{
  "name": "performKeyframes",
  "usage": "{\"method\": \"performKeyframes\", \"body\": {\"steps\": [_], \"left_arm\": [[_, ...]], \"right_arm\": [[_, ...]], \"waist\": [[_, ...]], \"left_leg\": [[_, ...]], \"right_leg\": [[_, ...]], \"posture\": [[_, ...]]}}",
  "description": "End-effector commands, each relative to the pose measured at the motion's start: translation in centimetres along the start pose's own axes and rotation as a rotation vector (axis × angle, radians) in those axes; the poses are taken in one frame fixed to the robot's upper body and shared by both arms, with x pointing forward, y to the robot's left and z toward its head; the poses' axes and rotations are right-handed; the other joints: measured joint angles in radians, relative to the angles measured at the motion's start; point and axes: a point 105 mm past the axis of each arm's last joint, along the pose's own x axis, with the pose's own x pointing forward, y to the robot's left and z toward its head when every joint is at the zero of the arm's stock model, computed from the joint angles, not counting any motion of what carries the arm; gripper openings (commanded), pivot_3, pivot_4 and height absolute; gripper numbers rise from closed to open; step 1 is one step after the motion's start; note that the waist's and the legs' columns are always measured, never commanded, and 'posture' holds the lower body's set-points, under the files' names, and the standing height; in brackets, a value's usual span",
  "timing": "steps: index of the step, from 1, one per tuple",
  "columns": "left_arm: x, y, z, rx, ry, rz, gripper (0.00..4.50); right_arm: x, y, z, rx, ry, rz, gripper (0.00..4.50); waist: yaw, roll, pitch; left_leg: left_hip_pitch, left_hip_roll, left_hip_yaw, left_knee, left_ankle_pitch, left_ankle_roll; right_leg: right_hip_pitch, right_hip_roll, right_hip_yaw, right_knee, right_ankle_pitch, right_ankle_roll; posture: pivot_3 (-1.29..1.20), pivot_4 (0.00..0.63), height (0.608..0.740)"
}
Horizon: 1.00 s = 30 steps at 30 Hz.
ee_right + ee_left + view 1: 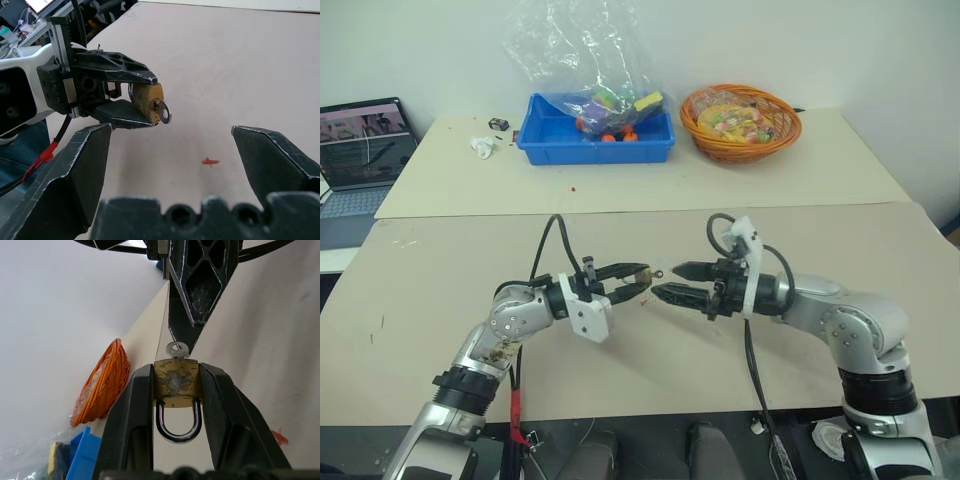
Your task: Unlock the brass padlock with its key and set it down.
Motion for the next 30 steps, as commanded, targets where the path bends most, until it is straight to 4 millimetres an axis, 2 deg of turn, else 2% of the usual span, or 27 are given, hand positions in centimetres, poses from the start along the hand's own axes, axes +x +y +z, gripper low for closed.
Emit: {"method": "performKeyframes", "body": {"steps": [1, 12, 24, 30], "left_arm": [[0.0, 0.7, 0.8, 0.033, -0.028, 0.024, 0.81], [-0.1, 0.7, 0.9, 0.039, -0.026, 0.016, 0.81], [-0.2, 0.9, 0.8, 0.039, -0.017, 0.024, 0.81], [-0.2, 0.9, 0.7, 0.04, -0.015, 0.027, 0.81]], "right_arm": [[0.2, 0.8, 1.1, -0.027, -0.028, 0.037, 3.84], [0.7, 1.3, 1.9, -0.027, -0.045, 0.065, 0.08], [0.9, 2.0, 1.7, -0.001, -0.026, 0.095, 0.03], [1.5, 2.6, 1.1, 0.184, 0.003, 0.15, 0.03]], "waist": [[0.0, 0.0, 0.0], [-0.001, 0.0, 0.0], [-0.002, 0.0, 0.0], [-0.004, 0.0, 0.0]], "left_leg": [[0.0, 0.0, 0.0, 0.0, 0.0, 0.0], [0.0, 0.0, 0.0, 0.0, 0.0, 0.0], [0.0, 0.0, 0.0, 0.0, 0.0, 0.0], [0.0, 0.0, 0.0, 0.0, 0.0, 0.0]], "right_leg": [[0.0, 0.0, 0.0, 0.0, 0.0, 0.0], [0.0, 0.0, 0.0, 0.0, 0.0, 0.0], [0.0, 0.0, 0.0, 0.0, 0.0, 0.0], [0.0, 0.0, 0.0, 0.0, 0.0, 0.0]], "posture": [[0.0, 0.15, 0.74], [0.0, 0.15, 0.74], [0.0, 0.15, 0.74], [0.0, 0.15, 0.74]]}}
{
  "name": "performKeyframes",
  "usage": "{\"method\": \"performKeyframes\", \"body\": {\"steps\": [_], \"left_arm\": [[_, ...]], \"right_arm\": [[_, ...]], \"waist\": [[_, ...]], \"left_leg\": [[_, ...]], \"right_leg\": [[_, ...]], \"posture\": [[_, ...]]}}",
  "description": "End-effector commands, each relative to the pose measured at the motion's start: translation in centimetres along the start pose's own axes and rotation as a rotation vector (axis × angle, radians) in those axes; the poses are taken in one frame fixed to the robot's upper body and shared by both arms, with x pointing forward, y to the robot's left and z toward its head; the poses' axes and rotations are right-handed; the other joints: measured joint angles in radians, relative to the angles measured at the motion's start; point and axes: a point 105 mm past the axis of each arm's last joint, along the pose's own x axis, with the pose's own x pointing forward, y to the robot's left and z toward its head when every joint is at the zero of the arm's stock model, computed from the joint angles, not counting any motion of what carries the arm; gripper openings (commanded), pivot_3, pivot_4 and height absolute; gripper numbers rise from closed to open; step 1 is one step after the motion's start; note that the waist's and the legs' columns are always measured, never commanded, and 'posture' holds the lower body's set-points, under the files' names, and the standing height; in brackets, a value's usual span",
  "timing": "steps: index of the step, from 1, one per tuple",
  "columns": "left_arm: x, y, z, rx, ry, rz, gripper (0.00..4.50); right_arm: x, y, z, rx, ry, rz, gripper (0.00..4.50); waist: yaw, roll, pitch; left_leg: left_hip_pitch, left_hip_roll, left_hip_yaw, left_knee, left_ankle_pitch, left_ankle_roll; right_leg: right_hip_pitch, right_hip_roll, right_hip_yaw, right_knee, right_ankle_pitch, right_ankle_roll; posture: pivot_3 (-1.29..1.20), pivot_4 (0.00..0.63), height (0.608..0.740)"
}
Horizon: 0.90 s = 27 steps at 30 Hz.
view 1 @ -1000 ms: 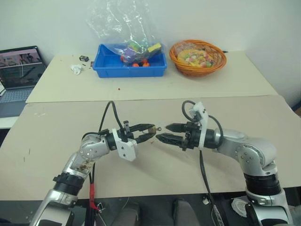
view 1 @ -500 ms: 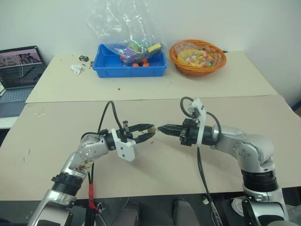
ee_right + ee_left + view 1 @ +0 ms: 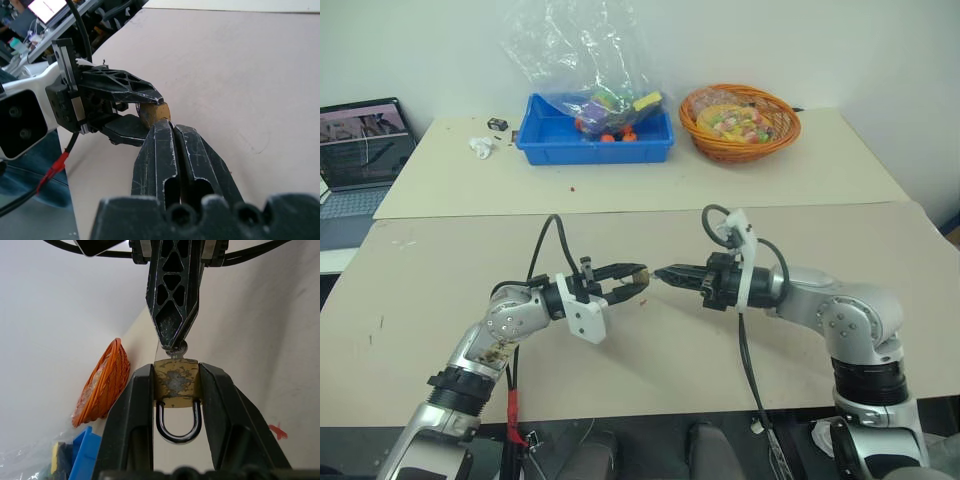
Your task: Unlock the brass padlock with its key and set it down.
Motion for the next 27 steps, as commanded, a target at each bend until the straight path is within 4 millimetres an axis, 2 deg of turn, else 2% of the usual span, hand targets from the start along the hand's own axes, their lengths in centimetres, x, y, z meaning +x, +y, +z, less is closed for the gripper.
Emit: {"method": "performKeyframes", "body": {"steps": [1, 7, 13, 24, 27], "left_arm": [[0.2, 1.0, 0.9, 0.03, -0.029, 0.039, 0.81], [0.1, 1.0, 0.8, 0.03, -0.024, 0.041, 0.81], [0.1, 1.0, 0.9, 0.03, -0.025, 0.044, 0.81], [0.2, 1.0, 0.8, 0.026, -0.019, 0.047, 0.81], [0.2, 0.9, 0.9, 0.029, -0.02, 0.045, 0.81]], "right_arm": [[0.8, 2.0, -0.1, 0.12, 0.034, 0.127, 0.03], [1.2, 2.0, -0.9, 0.331, 0.089, 0.174, 0.03], [1.7, 1.0, -0.9, 0.416, 0.087, 0.143, 0.03], [1.8, 0.4, -1.3, 0.474, 0.11, 0.1, 0.03], [1.7, 0.4, -0.9, 0.418, 0.109, 0.07, 0.03]], "waist": [[-0.001, 0.0, 0.0], [-0.006, 0.001, 0.0], [-0.014, 0.001, 0.0], [-0.017, 0.001, 0.0], [-0.017, 0.001, 0.0]], "left_leg": [[0.0, 0.0, 0.0, 0.0, 0.0, 0.0], [0.0, 0.0, 0.0, -0.001, 0.0, 0.0], [0.0, 0.001, 0.0, -0.001, 0.0, 0.0], [0.0, 0.001, 0.0, -0.002, 0.0, 0.0], [0.0, 0.001, 0.0, -0.002, 0.0, 0.0]], "right_leg": [[0.0, 0.0, 0.0, 0.0, 0.0, 0.0], [0.0, 0.0, 0.0, 0.002, 0.0, 0.0], [-0.001, 0.0, 0.0, 0.002, 0.0, 0.0], [-0.001, 0.0, 0.0, 0.002, 0.0, 0.0], [-0.001, 0.0, 0.0, 0.002, 0.0, 0.0]], "posture": [[0.0, 0.15, 0.74], [0.0, 0.15, 0.74], [0.0, 0.15, 0.74], [0.0, 0.15, 0.74], [0.0, 0.15, 0.74]]}}
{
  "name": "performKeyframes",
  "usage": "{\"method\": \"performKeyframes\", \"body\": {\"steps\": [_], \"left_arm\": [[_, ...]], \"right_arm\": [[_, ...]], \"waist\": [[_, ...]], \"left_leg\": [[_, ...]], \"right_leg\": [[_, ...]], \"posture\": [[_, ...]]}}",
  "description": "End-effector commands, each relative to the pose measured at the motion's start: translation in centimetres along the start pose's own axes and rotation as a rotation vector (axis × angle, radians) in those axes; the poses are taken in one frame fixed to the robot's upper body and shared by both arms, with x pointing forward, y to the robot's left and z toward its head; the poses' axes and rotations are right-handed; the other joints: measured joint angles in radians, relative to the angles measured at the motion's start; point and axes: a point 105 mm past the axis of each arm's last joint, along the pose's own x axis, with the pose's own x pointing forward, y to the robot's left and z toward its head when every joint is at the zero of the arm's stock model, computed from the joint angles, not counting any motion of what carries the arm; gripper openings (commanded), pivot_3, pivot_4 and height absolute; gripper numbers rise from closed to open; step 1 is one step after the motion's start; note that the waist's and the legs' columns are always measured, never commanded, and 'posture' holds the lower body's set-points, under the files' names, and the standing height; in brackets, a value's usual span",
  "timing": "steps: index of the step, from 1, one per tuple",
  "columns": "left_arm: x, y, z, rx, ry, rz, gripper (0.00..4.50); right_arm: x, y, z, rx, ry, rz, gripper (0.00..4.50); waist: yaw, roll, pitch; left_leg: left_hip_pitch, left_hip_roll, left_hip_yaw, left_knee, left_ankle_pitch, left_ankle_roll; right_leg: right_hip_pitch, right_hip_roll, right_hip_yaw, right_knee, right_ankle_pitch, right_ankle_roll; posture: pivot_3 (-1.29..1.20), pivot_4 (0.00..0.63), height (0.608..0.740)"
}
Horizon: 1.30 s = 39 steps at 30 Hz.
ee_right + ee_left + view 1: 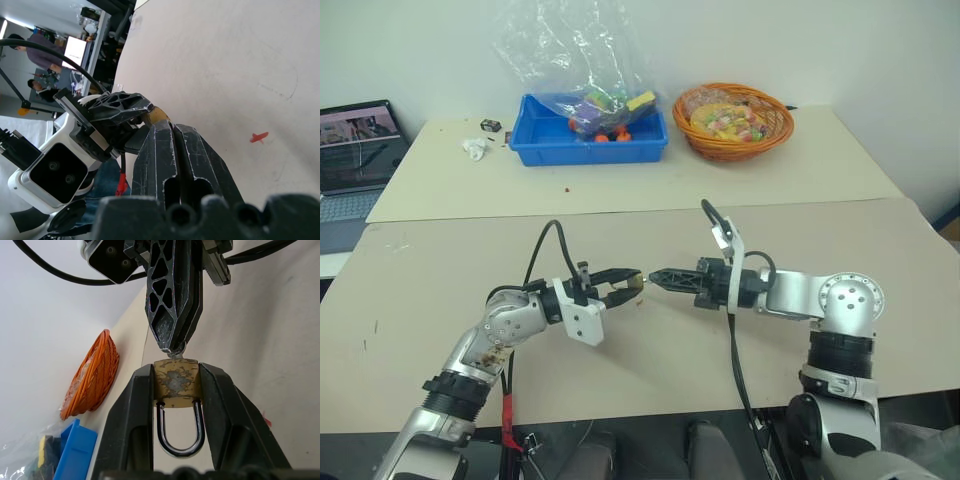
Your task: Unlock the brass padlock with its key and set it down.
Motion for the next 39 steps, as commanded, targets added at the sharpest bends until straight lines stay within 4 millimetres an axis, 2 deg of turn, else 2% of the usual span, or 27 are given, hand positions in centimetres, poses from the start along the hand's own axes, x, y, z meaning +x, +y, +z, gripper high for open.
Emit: {"method": "performKeyframes", "body": {"steps": [1, 4, 6, 7, 8, 13, 19, 26, 39], "left_arm": [[0.6, 1.7, 1.6, 0.049, -0.066, 0.07, 0.81], [0.5, 1.8, 1.6, 0.048, -0.064, 0.073, 0.81], [0.5, 1.9, 1.5, 0.048, -0.063, 0.074, 0.81], [0.5, 1.8, 1.5, 0.049, -0.063, 0.072, 0.81], [0.5, 1.8, 1.5, 0.05, -0.062, 0.072, 0.81], [0.6, 1.9, 1.5, 0.048, -0.061, 0.077, 0.81], [0.5, 1.9, 1.5, 0.046, -0.059, 0.079, 0.81], [0.6, 2.3, 1.7, 0.041, -0.068, 0.1, 0.81], [0.3, 2.7, 2.7, 0.007, -0.118, 0.12, 0.81]], "right_arm": [[0.6, 1.6, -0.3, -0.11, 0.055, 0.01, 0.03], [0.4, 1.6, 0.1, -0.165, 0.028, -0.022, 0.03], [0.2, 1.7, 0.4, -0.184, 0.005, -0.028, 0.68], [0.2, 1.8, 0.6, -0.202, -0.002, -0.034, 0.83], [0.2, 1.9, 0.7, -0.216, -0.007, -0.038, 1.32], [-0.2, 2.4, 1.6, -0.241, -0.033, -0.002, 2.96], [-0.8, 3.2, 2.1, -0.27, -0.051, 0.077, 2.96], [-0.5, 4.4, 1.1, -0.307, -0.018, 0.183, 2.96], [-0.3, 2.8, 1.0, -0.301, -0.022, 0.186, 2.96]], "waist": [[0.0, 0.0, 0.0], [0.0, 0.0, 0.0], [0.0, 0.0, 0.0], [-0.001, 0.0, 0.0], [-0.001, 0.0, 0.0], [0.0, 0.0, 0.0], [0.0, 0.0, 0.0], [0.001, 0.0, 0.0], [0.001, 0.0, 0.0]], "left_leg": [[0.0, 0.0, 0.0, 0.0, 0.0, 0.0], [0.0, 0.0, 0.0, 0.0, 0.0, 0.0], [0.0, 0.0, 0.0, 0.0, 0.0, 0.0], [0.0, 0.0, 0.0, 0.0, 0.0, 0.0], [0.0, 0.0, 0.0, 0.0, 0.0, 0.0], [0.0, 0.0, 0.0, 0.0, 0.0, 0.0], [0.0, 0.0, 0.0, 0.0, 0.0, 0.0], [0.0, 0.0, 0.0, 0.0, 0.0, 0.0], [0.0, 0.0, 0.0, 0.0, 0.0, 0.0]], "right_leg": [[0.0, 0.0, 0.0, 0.0, 0.0, 0.0], [0.0, 0.0, 0.0, 0.0, 0.0, 0.0], [0.0, 0.0, 0.0, 0.0, 0.0, 0.0], [0.0, 0.0, 0.0, 0.0, 0.0, 0.0], [0.0, 0.0, 0.0, 0.0, 0.0, 0.0], [0.0, 0.0, 0.0, 0.0, 0.0, 0.0], [0.0, 0.0, 0.0, -0.001, 0.0, 0.0], [0.0, 0.0, 0.0, -0.001, 0.0, 0.0], [0.0, 0.0, 0.0, -0.001, 0.0, 0.0]], "posture": [[0.0, 0.15, 0.74], [0.0, 0.15, 0.74], [0.0, 0.15, 0.74], [0.0, 0.15, 0.74], [0.0, 0.15, 0.74], [0.0, 0.15, 0.74], [0.0, 0.15, 0.74], [0.0, 0.15, 0.74], [0.0, 0.15, 0.74]]}}
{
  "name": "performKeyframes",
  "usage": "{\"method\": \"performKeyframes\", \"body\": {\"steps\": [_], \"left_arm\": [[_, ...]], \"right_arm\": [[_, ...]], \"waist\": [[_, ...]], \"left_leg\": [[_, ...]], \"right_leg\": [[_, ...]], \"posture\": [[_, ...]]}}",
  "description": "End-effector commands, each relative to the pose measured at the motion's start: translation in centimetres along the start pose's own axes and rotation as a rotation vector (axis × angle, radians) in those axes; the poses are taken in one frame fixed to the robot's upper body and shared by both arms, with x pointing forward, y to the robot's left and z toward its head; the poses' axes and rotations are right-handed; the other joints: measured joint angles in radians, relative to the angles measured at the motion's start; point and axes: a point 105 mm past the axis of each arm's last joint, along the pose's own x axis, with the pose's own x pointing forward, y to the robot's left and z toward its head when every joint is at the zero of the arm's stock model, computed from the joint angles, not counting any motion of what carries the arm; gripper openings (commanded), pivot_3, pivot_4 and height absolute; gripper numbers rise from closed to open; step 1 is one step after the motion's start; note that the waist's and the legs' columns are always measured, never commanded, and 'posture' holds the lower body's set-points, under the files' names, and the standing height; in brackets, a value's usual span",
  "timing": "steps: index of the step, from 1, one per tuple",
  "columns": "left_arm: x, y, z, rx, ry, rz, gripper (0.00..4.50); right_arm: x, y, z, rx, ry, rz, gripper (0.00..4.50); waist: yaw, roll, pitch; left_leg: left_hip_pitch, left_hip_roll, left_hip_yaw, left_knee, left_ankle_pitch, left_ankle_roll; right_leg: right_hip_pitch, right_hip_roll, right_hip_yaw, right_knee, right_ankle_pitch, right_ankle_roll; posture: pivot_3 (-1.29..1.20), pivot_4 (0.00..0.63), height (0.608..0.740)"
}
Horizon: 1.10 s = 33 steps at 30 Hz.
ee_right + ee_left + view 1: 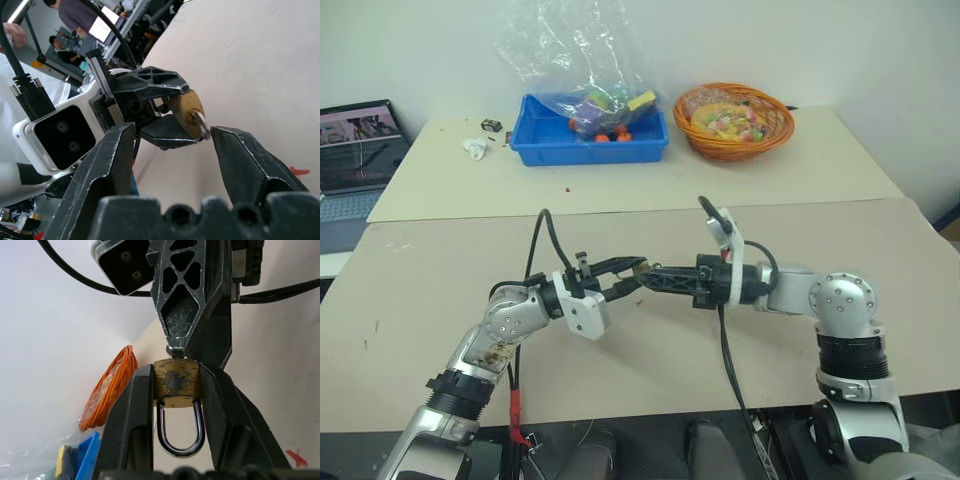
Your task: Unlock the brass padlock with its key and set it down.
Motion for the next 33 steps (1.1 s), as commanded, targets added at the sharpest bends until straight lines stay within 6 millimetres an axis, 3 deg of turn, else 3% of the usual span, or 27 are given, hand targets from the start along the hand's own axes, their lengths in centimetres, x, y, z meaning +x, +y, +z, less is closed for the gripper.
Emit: {"method": "performKeyframes", "body": {"steps": [1, 20, 23, 29, 33], "left_arm": [[0.17, 0.77, 1.25, 0.024, -0.048, 0.017, 0.81], [0.01, 0.52, 1.17, 0.02, -0.039, 0.005, 0.81], [-0.03, 0.5, 1.15, 0.023, -0.037, 0.004, 0.81], [-0.02, 0.56, 1.13, 0.029, -0.034, 0.007, 0.81], [0.03, 0.62, 1.09, 0.031, -0.032, 0.008, 0.81]], "right_arm": [[-0.03, 0.46, 0.81, -0.038, -0.028, 0.025, 2.96], [0.46, 0.56, 1.66, -0.082, -0.025, 0.032, 2.96], [0.53, 0.64, 1.51, -0.082, -0.022, 0.035, 2.32], [0.63, 0.76, 1.19, -0.082, -0.016, 0.041, 0.25], [0.7, 0.77, 0.98, -0.084, -0.008, 0.041, 0.16]], "waist": [[-0.001, 0.0, 0.0], [0.0, 0.0, 0.0], [-0.001, 0.0, 0.0], [0.0, 0.0, 0.0], [-0.001, 0.0, 0.0]], "left_leg": [[0.0, 0.0, 0.0, 0.0, 0.0, 0.0], [0.0, 0.0, 0.0, 0.0, 0.0, 0.0], [0.0, 0.0, 0.0, 0.0, 0.0, 0.0], [0.0, 0.0, 0.0, 0.0, 0.0, 0.0], [0.0, 0.0, 0.0, 0.0, 0.0, 0.0]], "right_leg": [[0.0, 0.0, 0.0, 0.0, 0.0, 0.0], [0.0, 0.0, 0.0, 0.0, 0.0, 0.0], [0.0, 0.0, 0.0, 0.0, 0.0, 0.0], [0.0, 0.0, 0.0, 0.0, 0.0, 0.0], [0.0, 0.0, 0.0, 0.0, 0.0, 0.0]], "posture": [[0.0, 0.15, 0.74], [0.0, 0.15, 0.74], [0.0, 0.15, 0.74], [0.0, 0.15, 0.74], [0.0, 0.15, 0.74]]}}
